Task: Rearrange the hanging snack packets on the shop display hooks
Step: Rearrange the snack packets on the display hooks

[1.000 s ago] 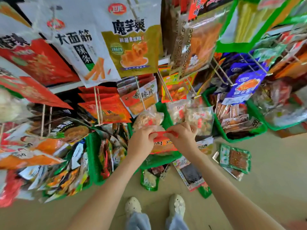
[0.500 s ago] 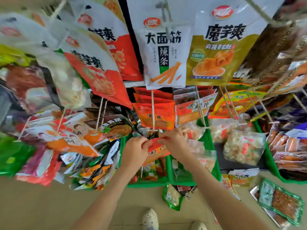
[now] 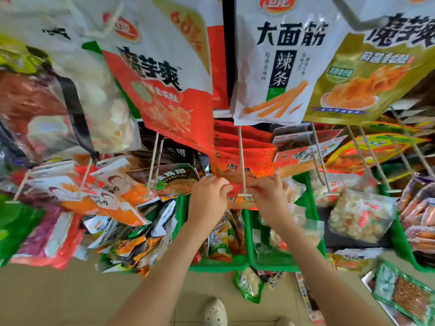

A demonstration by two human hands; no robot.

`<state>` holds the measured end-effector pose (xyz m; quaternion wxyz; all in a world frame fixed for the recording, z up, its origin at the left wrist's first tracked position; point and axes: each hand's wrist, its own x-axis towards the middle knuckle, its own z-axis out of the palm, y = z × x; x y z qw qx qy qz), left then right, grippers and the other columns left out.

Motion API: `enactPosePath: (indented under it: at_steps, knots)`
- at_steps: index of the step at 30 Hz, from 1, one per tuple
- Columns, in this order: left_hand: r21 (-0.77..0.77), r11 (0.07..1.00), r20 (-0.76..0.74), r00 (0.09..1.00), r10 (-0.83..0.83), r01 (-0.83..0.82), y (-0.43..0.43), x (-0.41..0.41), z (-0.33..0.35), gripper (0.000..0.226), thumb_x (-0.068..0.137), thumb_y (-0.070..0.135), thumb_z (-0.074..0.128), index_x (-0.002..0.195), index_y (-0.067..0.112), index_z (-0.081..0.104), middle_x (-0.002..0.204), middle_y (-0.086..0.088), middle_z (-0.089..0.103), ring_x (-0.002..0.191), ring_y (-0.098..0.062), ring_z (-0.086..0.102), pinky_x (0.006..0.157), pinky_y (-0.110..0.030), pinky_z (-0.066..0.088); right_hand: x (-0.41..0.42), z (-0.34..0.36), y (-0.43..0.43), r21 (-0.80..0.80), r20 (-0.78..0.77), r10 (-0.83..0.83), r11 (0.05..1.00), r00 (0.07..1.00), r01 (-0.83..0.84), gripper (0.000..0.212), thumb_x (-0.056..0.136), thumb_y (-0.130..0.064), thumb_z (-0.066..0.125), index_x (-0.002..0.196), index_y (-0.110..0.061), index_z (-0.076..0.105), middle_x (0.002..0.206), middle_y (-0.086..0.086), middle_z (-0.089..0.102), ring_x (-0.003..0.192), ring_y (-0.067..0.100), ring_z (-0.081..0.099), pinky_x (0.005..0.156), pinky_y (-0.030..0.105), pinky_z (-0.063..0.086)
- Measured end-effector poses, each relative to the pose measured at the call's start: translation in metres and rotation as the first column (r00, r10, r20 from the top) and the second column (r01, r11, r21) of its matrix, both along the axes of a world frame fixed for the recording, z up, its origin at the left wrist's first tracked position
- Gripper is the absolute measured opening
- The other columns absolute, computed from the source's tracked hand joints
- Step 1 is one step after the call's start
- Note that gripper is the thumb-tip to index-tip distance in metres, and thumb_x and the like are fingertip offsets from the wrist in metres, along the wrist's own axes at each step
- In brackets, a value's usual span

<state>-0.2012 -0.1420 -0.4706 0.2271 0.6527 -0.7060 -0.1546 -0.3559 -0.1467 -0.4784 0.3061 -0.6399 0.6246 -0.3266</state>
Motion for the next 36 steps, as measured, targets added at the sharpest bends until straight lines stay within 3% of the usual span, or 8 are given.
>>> enactPosePath:
  at_steps: [7,14,19,22,28,31,33,36]
  knots:
    - [0.028,0.998,-0.033,0.998,-0.047,0.048,0.0,-0.006,-0.023,0.015,0.086,0.02,0.061,0.079,0.011,0.071,0.078,0.001,0.069,0.074,-0.022,0.059,0.072,-0.041,0.049,-0.008,-0.014,0.007,0.022,-0.023,-0.039,0.999,0.999,0.039,0.007,0.08,-0.024,0.067,0.081,-0.02,0.072,0.071,-0.031,0.048,0.095,0.017,0.042,0.089,0.054,0.031]
    - [-0.12,0.992,-0.023,0.999,0.024,-0.027,0.002,-0.001,-0.018,0.016,0.087,0.023,0.057,0.079,0.014,0.068,0.067,0.007,0.056,0.068,-0.012,0.044,0.069,-0.027,0.034,-0.003,-0.007,-0.002,-0.091,-0.03,0.006,0.996,1.0,-0.009,0.007,0.079,-0.018,0.068,0.08,-0.024,0.071,0.068,-0.022,0.053,0.092,0.017,0.044,0.086,0.021,0.017]
    - [-0.117,0.992,0.0,0.999,0.043,-0.042,-0.004,-0.003,-0.018,0.013,0.084,0.022,0.06,0.076,0.014,0.066,0.067,0.004,0.059,0.069,-0.021,0.053,0.068,-0.03,0.037,-0.003,-0.004,-0.007,-0.041,-0.017,0.042,0.998,0.999,-0.042,0.013,0.078,-0.01,0.07,0.079,-0.022,0.07,0.069,-0.029,0.049,0.088,0.004,0.034,0.081,0.024,0.016]
    - [-0.134,0.99,0.006,0.999,0.034,-0.033,-0.004,-0.004,-0.02,0.014,0.083,0.023,0.06,0.075,0.013,0.066,0.066,0.003,0.06,0.067,-0.021,0.053,0.065,-0.03,0.039,-0.004,-0.001,-0.005,-0.052,0.012,0.044,0.998,0.999,-0.044,0.014,0.078,-0.005,0.07,0.081,-0.019,0.071,0.072,-0.027,0.051,0.09,0.014,0.039,0.083,-0.001,0.013]
    - [-0.145,0.989,0.034,0.999,0.029,-0.023,-0.006,-0.003,-0.023,0.017,0.085,0.026,0.057,0.076,0.015,0.067,0.068,0.004,0.063,0.068,-0.02,0.055,0.065,-0.031,0.04,-0.005,-0.007,-0.006,-0.016,0.005,0.037,0.999,0.999,-0.037,0.019,0.081,-0.012,0.067,0.081,-0.031,0.068,0.072,-0.027,0.052,0.089,0.003,0.034,0.084,0.034,0.017]
    - [-0.162,0.987,0.049,0.999,0.018,-0.01,-0.01,-0.004,-0.026,0.018,0.086,0.027,0.057,0.076,0.015,0.067,0.07,0.004,0.064,0.069,-0.02,0.055,0.066,-0.031,0.039,-0.007,-0.01,-0.01,-0.017,-0.008,0.022,1.0,1.0,-0.022,0.023,0.084,-0.011,0.065,0.083,-0.035,0.066,0.075,-0.028,0.052,0.092,0.01,0.039,0.087,0.032,0.02]
    - [-0.165,0.986,0.05,0.998,0.034,-0.026,-0.013,-0.004,-0.029,0.018,0.085,0.027,0.057,0.076,0.014,0.067,0.068,0.003,0.063,0.067,-0.022,0.054,0.064,-0.031,0.038,-0.005,-0.01,-0.015,-0.01,0.001,-0.012,1.0,1.0,0.012,0.016,0.083,-0.01,0.065,0.086,-0.025,0.07,0.075,-0.028,0.05,0.094,0.015,0.041,0.088,0.016,0.019]
    - [-0.162,0.984,0.07,0.993,0.091,-0.078,-0.022,-0.005,-0.031,0.02,0.086,0.028,0.057,0.075,0.014,0.066,0.063,0.001,0.06,0.063,-0.024,0.053,0.061,-0.03,0.036,0.0,-0.013,-0.031,0.001,-0.073,-0.04,0.999,0.997,0.04,0.01,0.086,-0.018,0.063,0.087,-0.025,0.069,0.077,-0.029,0.051,0.096,0.009,0.036,0.08,0.025,0.015]
